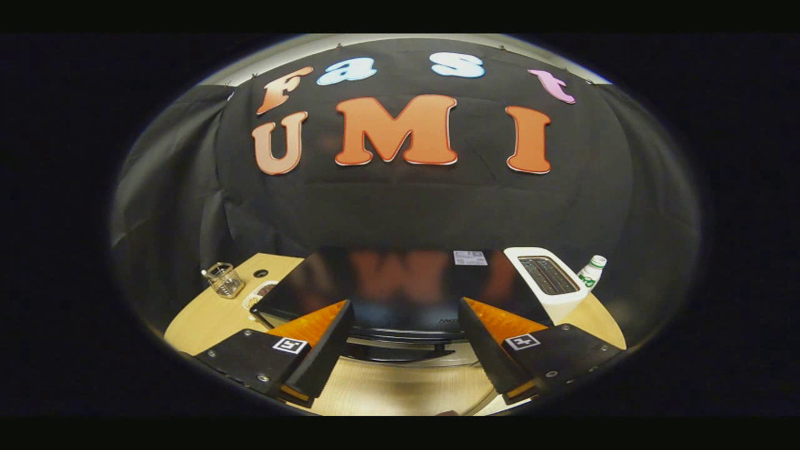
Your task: Open the toaster oven, put the food inside, and close the toaster oven door.
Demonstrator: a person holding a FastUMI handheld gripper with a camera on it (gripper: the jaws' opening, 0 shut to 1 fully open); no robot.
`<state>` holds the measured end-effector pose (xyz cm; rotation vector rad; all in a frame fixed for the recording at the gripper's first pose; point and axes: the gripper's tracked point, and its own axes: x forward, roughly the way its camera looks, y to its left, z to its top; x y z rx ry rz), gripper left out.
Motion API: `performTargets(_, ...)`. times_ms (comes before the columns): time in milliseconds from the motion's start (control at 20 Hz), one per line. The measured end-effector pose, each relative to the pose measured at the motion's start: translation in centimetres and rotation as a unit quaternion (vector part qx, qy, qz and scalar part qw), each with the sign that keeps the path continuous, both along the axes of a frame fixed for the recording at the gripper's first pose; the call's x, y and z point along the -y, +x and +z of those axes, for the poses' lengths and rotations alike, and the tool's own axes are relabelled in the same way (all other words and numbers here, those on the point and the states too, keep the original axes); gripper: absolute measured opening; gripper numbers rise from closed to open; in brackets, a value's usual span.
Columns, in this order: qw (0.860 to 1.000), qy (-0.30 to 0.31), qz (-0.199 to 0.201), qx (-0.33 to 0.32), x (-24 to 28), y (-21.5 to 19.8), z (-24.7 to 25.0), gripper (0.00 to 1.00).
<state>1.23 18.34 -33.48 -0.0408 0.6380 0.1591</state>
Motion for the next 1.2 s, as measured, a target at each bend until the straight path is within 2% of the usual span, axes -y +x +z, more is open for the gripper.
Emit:
performTargets(100,1.000,-0.013,0.009,-0.025,-0.4,-0.7,-1.7,0.99)
performTargets(150,1.000,0.001,0.005,-0.005,-0.9,-0.2,-1.3,0.99)
performTargets(300,1.000,0.008,0.006,-0.002,-0.9,-1.1,-0.7,0.98)
performTargets(400,1.000,0.004,0.022,0.010,-1.2,-2.2,-0.7,0.96)
performTargets(500,0.999,0.015,0.031,0.025,-1.5,-3.2,-0.5,0.90)
performTargets(600,0.999,0.044,0.024,0.008,-1.6,-5.1,-0.7,0.84)
performTargets(700,0.998,0.030,0.051,0.001,-1.4,-6.8,-0.8,0.80)
performTargets(1000,0.991,0.038,0.101,-0.077,-1.5,-13.3,-3.0,0.80)
performTargets(1200,0.982,0.046,0.120,-0.137,-1.6,-16.6,-5.3,0.80)
